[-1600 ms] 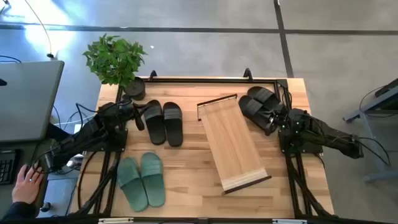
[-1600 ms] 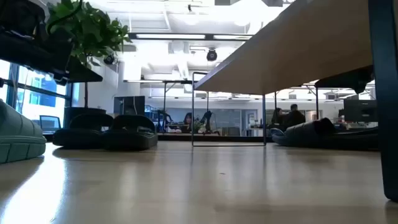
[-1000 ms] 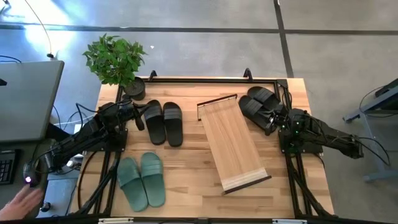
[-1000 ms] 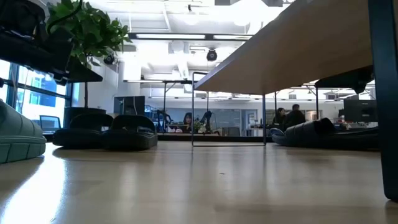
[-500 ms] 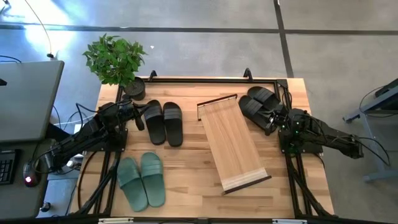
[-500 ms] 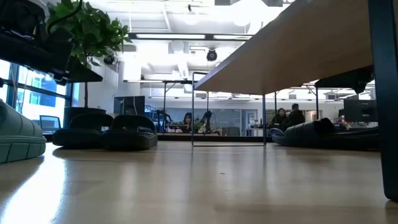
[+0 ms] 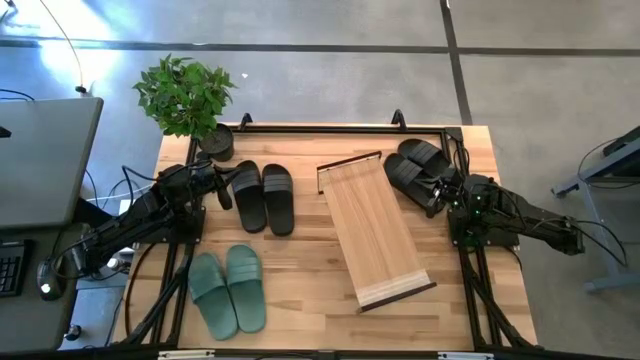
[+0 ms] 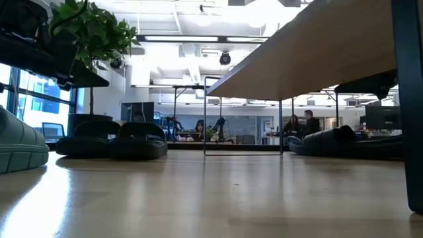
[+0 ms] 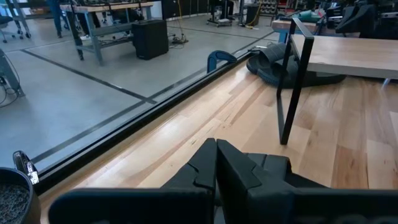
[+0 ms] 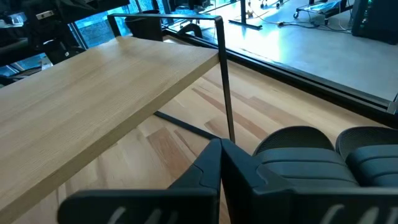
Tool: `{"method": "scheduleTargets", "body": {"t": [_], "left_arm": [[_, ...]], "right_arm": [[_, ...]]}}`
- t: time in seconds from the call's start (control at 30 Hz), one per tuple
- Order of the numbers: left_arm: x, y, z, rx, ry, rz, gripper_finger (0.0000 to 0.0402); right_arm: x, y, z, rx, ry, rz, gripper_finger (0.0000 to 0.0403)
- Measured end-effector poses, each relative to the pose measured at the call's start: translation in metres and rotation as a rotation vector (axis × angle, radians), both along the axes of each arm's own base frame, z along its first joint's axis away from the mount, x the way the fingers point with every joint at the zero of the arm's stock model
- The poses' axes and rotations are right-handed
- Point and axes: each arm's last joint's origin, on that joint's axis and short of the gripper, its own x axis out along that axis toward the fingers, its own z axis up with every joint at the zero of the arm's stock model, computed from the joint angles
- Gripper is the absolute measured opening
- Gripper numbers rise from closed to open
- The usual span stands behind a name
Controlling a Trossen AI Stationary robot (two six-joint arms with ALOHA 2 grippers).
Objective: Pick and place slides into the shelf
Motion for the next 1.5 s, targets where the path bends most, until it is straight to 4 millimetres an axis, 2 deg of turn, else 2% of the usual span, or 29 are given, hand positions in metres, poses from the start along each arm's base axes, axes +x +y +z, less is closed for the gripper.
{"method": "scheduleTargets", "body": {"t": [0.73, 0.83, 1.0, 1.1, 1.33, 1.5], "left_arm": [[0.0, 0.0, 0.001, -0.015, -0.02, 0.001, 0.0001], [0.001, -0.001, 0.002, -0.173, -0.163, -0.01, 0.0001], [0.004, -0.003, 0.011, -0.616, -0.567, -0.058, 0.0001], [0.005, -0.005, 0.018, -0.772, -0.719, -0.107, 0.0001], [0.006, -0.005, 0.021, -0.995, -0.863, -0.106, 0.0001], [0.005, -0.005, 0.021, -0.996, -0.87, -0.098, 0.0001]], "right_arm": [[0.0, 0.0, 0.0, 0.0, 0.0, 0.001, 0.0], [0.0, 0.0, 0.0, 0.0, 0.0, 0.0, 0.0], [0.0, 0.0, 0.0, 0.0, -0.001, 0.0, 0.0], [0.0, 0.0, 0.0, -0.001, -0.001, 0.0, 0.0], [0.0, 0.0, 0.0, 0.0, 0.0, 0.001, 0.0], [0.0, 0.0, 0.0, 0.0, 0.0, 0.0, 0.0]]}}
